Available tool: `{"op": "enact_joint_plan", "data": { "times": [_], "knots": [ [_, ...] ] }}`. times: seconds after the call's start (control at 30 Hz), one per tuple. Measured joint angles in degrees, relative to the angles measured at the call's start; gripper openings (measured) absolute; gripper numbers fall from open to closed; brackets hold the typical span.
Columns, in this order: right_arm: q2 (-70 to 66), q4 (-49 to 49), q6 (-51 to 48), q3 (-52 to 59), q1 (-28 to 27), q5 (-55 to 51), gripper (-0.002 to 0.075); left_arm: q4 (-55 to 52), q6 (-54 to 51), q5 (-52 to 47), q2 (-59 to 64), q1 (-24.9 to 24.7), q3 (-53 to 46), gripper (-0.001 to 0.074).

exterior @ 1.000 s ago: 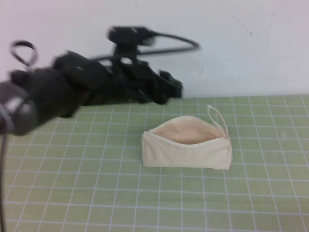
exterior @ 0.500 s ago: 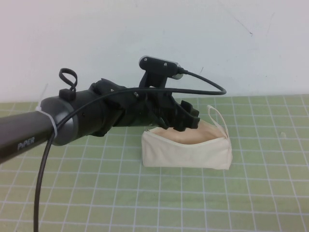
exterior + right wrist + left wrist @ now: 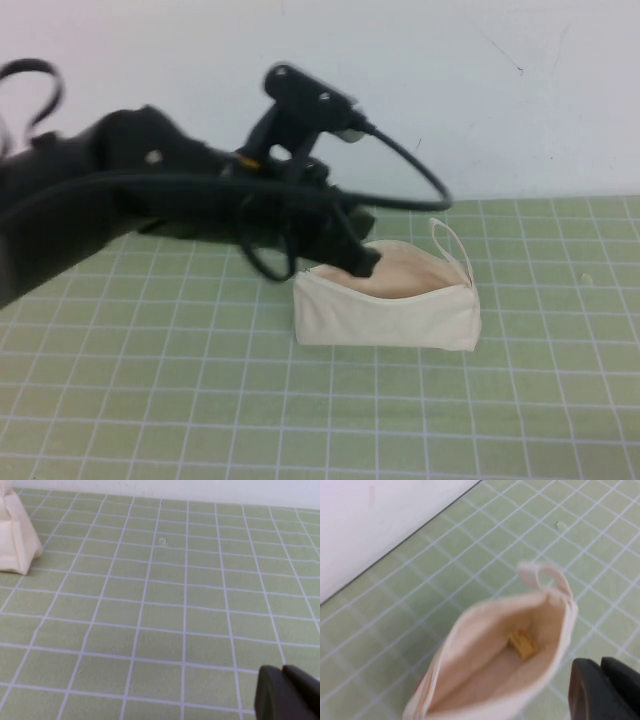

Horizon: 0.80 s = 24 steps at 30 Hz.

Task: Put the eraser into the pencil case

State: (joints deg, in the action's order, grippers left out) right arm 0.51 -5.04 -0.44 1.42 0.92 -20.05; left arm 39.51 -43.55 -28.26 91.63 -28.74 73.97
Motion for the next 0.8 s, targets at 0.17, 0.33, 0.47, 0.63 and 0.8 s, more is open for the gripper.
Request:
{"op": "enact_joint_plan", "data": {
  "times": [0.17,0.33,0.47,0.63,0.8],
  "knots": [
    [0.0,0.0,0.0,0.0,0.0,0.0,-0.0001,-3.1,3.9,4.8,-13.3,0.0,-12.6,0.0005],
    [0.0,0.0,0.0,0.0,0.0,0.0,-0.0001,-4.8,3.8,6.7,-26.5,0.0,-25.2,0.0000],
    [0.0,0.0,0.0,0.0,0.0,0.0,-0.0001,-8.7,2.7,6.6,-35.5,0.0,-30.9,0.0000],
    [0.0,0.0,0.0,0.0,0.0,0.0,-0.0001,-14.1,5.5,6.3,-43.2,0.0,-35.8,0.0000],
    [0.0,0.0,0.0,0.0,0.0,0.0,-0.0001,-21.8,14.4,9.8,-51.8,0.0,-44.0,0.0000]
  ]
}}
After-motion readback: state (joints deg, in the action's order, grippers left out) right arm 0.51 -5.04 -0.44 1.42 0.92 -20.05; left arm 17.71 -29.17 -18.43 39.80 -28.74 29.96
